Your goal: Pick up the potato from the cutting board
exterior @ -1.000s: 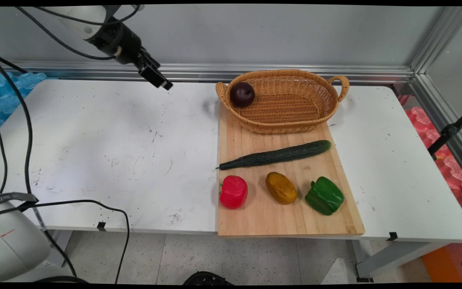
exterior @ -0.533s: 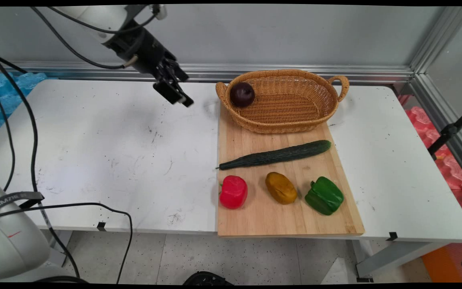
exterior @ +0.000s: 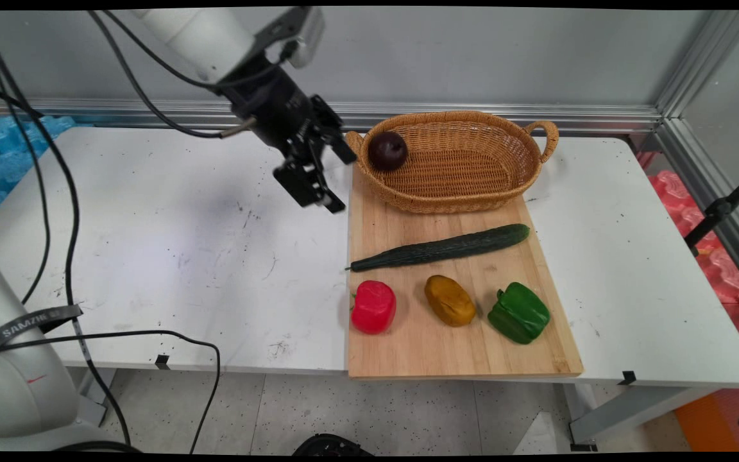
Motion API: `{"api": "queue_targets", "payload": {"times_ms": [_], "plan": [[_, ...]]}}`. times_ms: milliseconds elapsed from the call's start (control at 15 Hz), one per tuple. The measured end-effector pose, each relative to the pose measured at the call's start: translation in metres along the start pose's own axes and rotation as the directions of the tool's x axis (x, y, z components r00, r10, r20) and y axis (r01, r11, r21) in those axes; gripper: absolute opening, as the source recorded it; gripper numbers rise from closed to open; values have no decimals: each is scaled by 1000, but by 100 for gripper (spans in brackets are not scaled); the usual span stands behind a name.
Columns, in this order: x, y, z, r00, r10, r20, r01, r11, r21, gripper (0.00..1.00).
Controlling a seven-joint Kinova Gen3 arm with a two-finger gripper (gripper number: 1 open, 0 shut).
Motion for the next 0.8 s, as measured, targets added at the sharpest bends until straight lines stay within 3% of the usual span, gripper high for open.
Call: {"api": "queue_targets", "payload": {"times_ms": [400,800], "plan": [[30,-2,37,982,187,-18,-188,979,-83,100],[53,-12,91,931,364,-33,-364,916,-170,100]]}}
